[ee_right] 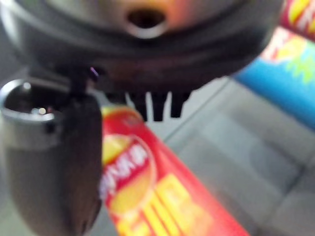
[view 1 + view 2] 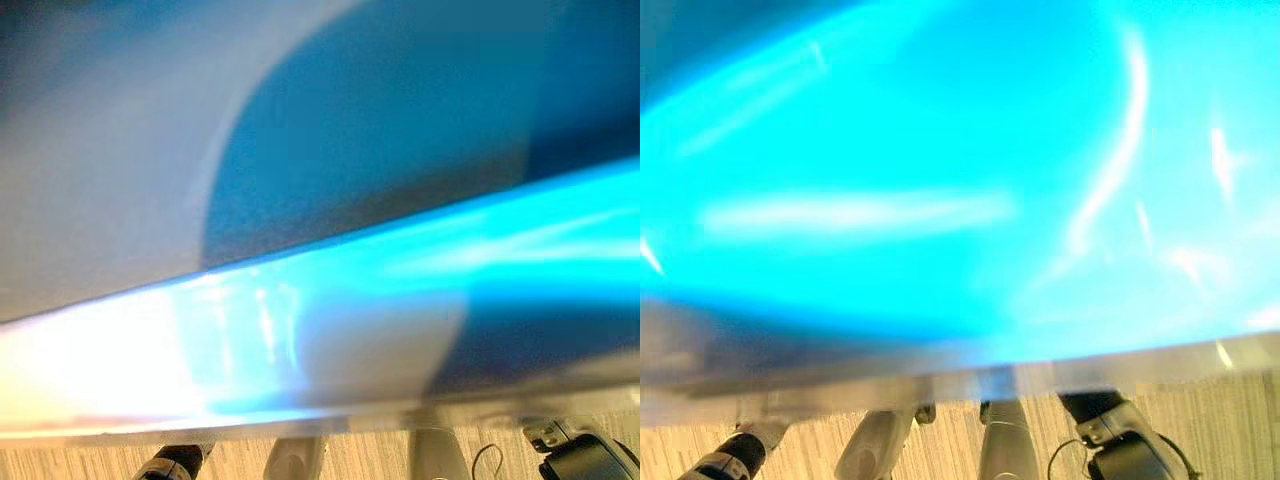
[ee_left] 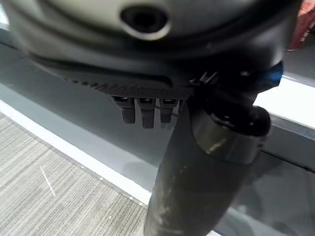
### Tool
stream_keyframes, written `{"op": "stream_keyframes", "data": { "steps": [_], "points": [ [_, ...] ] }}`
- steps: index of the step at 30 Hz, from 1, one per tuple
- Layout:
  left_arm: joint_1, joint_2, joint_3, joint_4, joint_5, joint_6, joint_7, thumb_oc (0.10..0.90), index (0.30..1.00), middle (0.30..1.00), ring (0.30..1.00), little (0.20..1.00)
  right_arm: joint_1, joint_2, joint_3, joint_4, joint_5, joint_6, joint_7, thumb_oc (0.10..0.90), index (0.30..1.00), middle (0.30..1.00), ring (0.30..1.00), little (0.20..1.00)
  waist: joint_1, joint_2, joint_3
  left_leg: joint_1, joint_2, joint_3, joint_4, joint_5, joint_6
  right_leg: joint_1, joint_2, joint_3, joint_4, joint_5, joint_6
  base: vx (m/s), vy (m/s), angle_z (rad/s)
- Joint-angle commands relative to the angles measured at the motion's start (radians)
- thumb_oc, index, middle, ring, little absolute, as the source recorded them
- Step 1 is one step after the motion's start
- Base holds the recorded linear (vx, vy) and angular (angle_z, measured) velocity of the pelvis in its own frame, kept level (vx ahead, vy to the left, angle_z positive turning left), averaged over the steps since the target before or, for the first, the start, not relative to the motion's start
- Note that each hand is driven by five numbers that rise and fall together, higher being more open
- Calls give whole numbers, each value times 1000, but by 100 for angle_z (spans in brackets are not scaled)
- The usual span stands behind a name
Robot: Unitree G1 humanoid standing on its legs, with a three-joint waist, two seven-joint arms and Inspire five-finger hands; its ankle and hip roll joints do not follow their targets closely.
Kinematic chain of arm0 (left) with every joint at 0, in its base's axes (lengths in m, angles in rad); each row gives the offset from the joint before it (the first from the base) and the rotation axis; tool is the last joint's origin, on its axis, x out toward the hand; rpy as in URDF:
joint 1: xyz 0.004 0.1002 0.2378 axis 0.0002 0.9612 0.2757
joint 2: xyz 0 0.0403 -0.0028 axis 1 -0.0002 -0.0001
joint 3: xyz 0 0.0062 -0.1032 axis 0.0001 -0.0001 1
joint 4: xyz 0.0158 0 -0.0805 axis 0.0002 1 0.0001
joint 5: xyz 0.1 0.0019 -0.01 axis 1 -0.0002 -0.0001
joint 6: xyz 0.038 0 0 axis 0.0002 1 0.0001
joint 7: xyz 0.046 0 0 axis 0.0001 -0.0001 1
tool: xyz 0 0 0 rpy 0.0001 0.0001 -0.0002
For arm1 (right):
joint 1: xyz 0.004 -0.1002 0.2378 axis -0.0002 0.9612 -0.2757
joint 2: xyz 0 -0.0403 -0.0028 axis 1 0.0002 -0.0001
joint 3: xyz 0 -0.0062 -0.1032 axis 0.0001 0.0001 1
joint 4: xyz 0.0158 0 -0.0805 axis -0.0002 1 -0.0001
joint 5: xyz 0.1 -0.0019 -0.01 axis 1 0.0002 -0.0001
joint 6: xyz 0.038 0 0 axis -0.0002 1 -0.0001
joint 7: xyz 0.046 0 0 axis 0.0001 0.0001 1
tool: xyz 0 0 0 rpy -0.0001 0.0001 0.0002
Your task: Put the goods on the table back onto the shelves and tidy them up.
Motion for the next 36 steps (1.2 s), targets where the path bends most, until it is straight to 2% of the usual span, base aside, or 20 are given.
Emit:
{"op": "stream_keyframes", "data": {
  "steps": [1, 12, 15, 17, 19, 20, 21, 22, 23, 29, 33, 34, 36],
  "points": [
    [-31, 70, -66, 48, 22, -1, 68, 800, 900, 900, 900, 900, -6, 53, -59, -118, -39, -46, -60, 800, 900, 900, 900, 900, 16, 5, -96, -17, 95, -66, 76, -52, -59, -76, -15, -9, 149, -136, 148, 0, 0, 0],
    [18, 54, -44, 89, 38, 8, 66, 800, 900, 900, 900, 900, 118, 53, -65, -226, -8, -95, -38, 800, 900, 900, 900, 900, 4, -27, -129, 65, 113, -54, 47, -52, -64, -16, -13, -10, 147, -152, 146, 3, -6, -1],
    [37, 42, -43, 111, 45, 11, 72, 800, 900, 900, 900, 900, 159, 52, -45, -221, 6, -114, -31, 800, 900, 900, 900, 900, 2, -49, -144, 106, 122, -53, 36, -51, -67, 20, -9, -14, 142, -160, 145, 9, -33, -1],
    [38, 42, -43, 111, 45, 10, 72, 800, 900, 900, 900, 900, 160, 52, -45, -221, 6, -114, -31, 800, 900, 900, 900, 900, 2, -49, -143, 108, 122, -53, 35, -51, -67, 22, -9, -14, 142, -160, 145, 11, -28, -4],
    [47, 37, -43, 122, 51, 13, 73, 800, 900, 900, 900, 900, 188, 46, -42, -218, 8, -117, -25, 800, 900, 900, 900, 900, 0, -65, -155, 132, 126, -50, 25, -47, -70, 45, -7, -18, 140, -164, 146, 19, -31, -4],
    [47, 37, -43, 123, 51, 13, 73, 800, 900, 900, 900, 900, 188, 46, -42, -218, 8, -117, -25, 800, 900, 900, 900, 900, 0, -65, -154, 134, 126, -50, 24, -47, -70, 46, -7, -18, 140, -164, 146, 29, -34, 0],
    [55, 32, -41, 128, 57, 17, 73, 800, 900, 900, 900, 900, 215, 42, -44, -213, 10, -123, -19, 800, 900, 900, 900, 900, -1, -78, -164, 153, 130, -50, 18, -46, -73, 68, -7, -22, 138, -170, 146, 65, -32, 3],
    [63, 25, -38, 140, 64, 21, 72, 800, 900, 900, 900, 900, 250, 33, -49, -199, 14, -127, -14, 800, 900, 900, 900, 900, -6, -93, -176, 175, 132, -49, 11, -45, -74, 93, -5, -24, 134, -173, 148, 66, -32, 1],
    [63, 25, -38, 140, 64, 21, 72, 800, 900, 900, 900, 900, 251, 33, -49, -200, 14, -127, -14, 800, 900, 900, 900, 900, -6, -93, -176, 177, 131, -48, 10, -44, -74, 95, -5, -24, 134, -173, 148, 65, -20, -1],
    [116, -18, -13, 224, 89, 39, 54, 800, 900, 900, 900, 900, 407, -5, -110, -119, 8, -126, -9, 800, 900, 900, 900, 900, -27, -137, -221, 255, 127, -39, -18, -43, -79, 168, -1, -32, 126, -185, 157, 72, -6, 1],
    [175, -56, 36, 288, 82, 44, 36, 800, 900, 900, 900, 900, 549, -23, -188, -17, -6, -92, -12, 800, 900, 900, 900, 900, -49, -163, -253, 307, 124, -27, -36, -41, -80, 205, 0, -30, 127, -189, 161, 66, 10, -1],
    [176, -56, 36, 288, 82, 44, 36, 800, 900, 900, 900, 900, 550, -23, -188, -18, -6, -92, -12, 800, 900, 900, 900, 900, -48, -163, -253, 308, 124, -26, -36, -40, -80, 206, 0, -30, 127, -189, 161, 71, 10, -2],
    [217, -79, 71, 323, 69, 40, 18, 800, 900, 900, 900, 900, 618, 6, -244, 121, 8, -54, -33, 800, 900, 900, 900, 900, -65, -180, -281, 347, 121, -12, -45, -48, -80, 234, 4, -17, 131, -193, 165, 111, 13, -11]
  ]
}}
